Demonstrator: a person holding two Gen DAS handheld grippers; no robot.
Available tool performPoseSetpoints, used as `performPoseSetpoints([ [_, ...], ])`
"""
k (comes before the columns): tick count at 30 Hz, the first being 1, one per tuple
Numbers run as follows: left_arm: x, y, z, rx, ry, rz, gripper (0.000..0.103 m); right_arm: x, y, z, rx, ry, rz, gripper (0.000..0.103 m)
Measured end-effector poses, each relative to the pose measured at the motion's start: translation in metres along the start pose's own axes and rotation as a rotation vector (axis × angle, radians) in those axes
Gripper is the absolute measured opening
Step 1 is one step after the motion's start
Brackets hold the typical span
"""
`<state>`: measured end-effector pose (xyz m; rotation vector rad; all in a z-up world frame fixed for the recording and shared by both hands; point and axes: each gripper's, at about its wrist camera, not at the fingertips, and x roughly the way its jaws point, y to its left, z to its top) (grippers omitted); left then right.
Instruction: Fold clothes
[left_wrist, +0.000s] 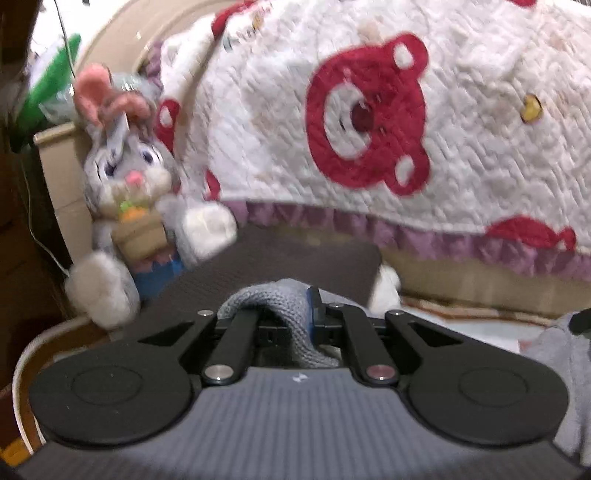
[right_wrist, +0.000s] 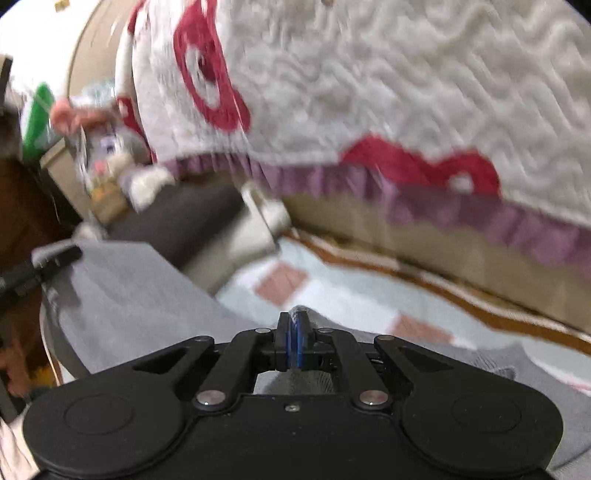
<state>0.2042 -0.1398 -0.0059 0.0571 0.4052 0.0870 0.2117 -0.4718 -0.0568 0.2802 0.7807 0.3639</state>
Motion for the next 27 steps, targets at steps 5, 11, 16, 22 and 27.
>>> performPoseSetpoints([
  [5,0.018,0.041,0.024,-0.108,-0.026,0.109,0.005,0.008,0.021,0.019,0.022,-0.022,0.065,0.005],
  [11,0.056,0.051,-0.039,0.020,0.142,0.151,0.006,-0.005,0.030,-0.054,-0.239,0.192,-0.112,0.038],
  [16,0.041,0.048,-0.059,0.087,0.127,0.120,0.009,-0.105,0.003,-0.134,-0.166,0.330,-0.128,0.039],
  [22,0.002,0.040,-0.036,0.034,0.225,-0.034,0.059,-0.234,-0.015,-0.190,0.032,0.240,-0.174,0.049],
  [27,-0.047,0.007,-0.049,-0.072,0.351,-0.271,0.060,-0.314,-0.017,-0.229,0.122,0.148,-0.224,0.049],
])
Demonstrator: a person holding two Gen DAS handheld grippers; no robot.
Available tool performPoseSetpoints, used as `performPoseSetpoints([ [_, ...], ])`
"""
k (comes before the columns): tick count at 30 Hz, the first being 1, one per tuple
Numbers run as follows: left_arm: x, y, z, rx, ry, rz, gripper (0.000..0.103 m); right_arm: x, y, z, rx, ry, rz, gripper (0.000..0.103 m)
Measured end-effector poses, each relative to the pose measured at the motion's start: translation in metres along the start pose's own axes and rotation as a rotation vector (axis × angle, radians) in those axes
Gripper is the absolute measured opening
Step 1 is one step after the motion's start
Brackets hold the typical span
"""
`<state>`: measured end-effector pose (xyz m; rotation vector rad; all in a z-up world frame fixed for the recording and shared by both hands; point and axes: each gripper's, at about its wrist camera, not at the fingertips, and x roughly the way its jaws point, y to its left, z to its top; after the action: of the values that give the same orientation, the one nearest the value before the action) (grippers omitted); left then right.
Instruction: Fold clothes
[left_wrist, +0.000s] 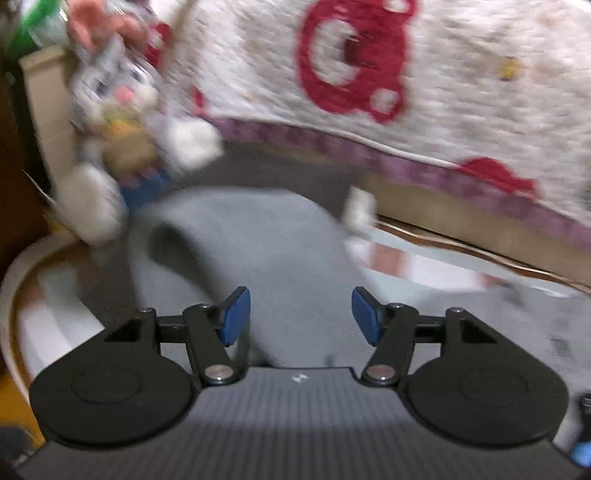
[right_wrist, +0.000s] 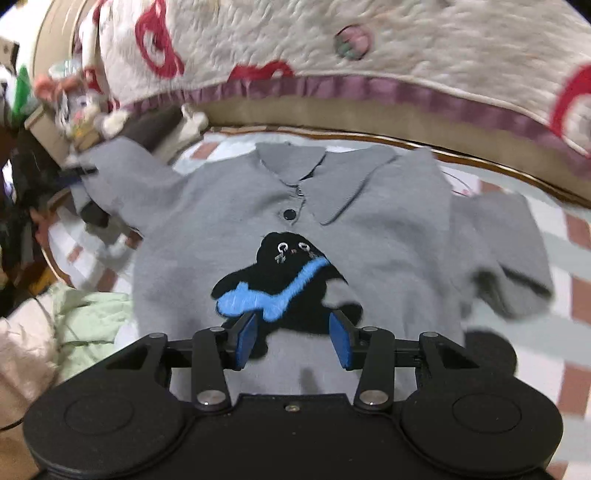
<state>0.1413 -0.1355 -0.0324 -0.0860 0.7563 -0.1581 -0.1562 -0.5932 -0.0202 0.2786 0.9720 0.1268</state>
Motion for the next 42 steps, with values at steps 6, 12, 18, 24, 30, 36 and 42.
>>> performPoseSetpoints([
  [6,0.001,-0.080,-0.064,0.117,0.315,-0.330,0.059,-0.028,0.058,-0.054,-0.171,0.033,0.205,0.049],
  [12,-0.011,-0.154,-0.077,0.351,0.370,-0.471,0.060,0.031,0.148,-0.094,-0.538,0.154,0.174,0.048],
  [18,-0.020,-0.165,-0.084,0.444,0.397,-0.519,0.060,0.091,0.210,-0.107,-0.841,0.320,0.103,0.058],
  [24,-0.016,-0.133,-0.102,0.465,0.488,-0.432,0.064,0.133,0.232,-0.127,-0.931,0.443,-0.059,0.066],
  [30,-0.003,-0.077,-0.121,0.209,0.628,-0.619,0.064,0.160,0.207,-0.112,-0.829,0.448,-0.101,0.009],
  [36,0.004,-0.072,-0.137,0.113,0.701,-0.897,0.064,0.119,0.169,-0.050,-0.408,0.273,0.081,0.008],
  [42,-0.012,-0.088,-0.142,0.303,0.533,-1.016,0.064,0.089,0.132,-0.013,-0.139,0.122,0.112,0.008],
])
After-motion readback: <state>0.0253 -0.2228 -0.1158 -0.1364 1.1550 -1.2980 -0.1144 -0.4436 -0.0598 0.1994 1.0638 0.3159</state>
